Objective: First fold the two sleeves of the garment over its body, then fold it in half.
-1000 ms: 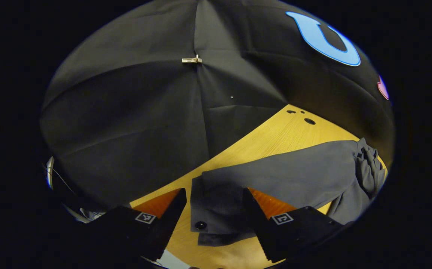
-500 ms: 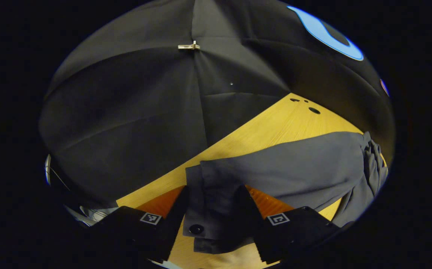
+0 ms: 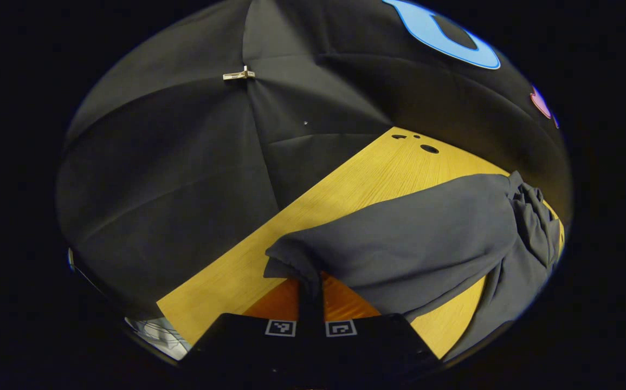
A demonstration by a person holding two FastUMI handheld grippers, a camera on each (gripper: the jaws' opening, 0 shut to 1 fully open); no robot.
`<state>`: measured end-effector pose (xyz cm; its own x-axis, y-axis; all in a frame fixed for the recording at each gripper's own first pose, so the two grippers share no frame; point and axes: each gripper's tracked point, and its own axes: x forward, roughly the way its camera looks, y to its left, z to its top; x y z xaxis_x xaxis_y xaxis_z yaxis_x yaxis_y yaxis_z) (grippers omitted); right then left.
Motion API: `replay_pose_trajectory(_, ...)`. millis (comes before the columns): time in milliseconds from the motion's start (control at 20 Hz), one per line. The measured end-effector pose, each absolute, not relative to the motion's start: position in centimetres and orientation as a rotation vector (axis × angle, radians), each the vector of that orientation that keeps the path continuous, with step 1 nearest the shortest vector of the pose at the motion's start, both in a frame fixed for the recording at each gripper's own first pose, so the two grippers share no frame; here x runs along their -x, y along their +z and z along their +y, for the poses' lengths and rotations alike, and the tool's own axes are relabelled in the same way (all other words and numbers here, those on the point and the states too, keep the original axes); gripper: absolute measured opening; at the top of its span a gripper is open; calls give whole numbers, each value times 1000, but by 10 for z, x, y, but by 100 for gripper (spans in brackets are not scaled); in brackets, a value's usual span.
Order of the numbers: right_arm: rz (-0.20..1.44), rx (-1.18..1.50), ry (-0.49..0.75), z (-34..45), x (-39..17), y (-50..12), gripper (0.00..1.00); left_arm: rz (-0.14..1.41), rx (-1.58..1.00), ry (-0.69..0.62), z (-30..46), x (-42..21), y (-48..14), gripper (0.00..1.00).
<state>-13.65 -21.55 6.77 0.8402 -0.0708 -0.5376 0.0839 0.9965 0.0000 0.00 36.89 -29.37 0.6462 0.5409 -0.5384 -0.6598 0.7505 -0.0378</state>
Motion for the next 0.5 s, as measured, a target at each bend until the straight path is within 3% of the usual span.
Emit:
replay_pose_trajectory(150, 569, -53, -88, -226, 133, 62, 98, 458, 230, 690, 368, -9, -251, 2)
replay_pose_trajectory(500, 592, -83, -56, -242, 120, 41, 99, 279, 188, 580, 313, -72, -128, 5)
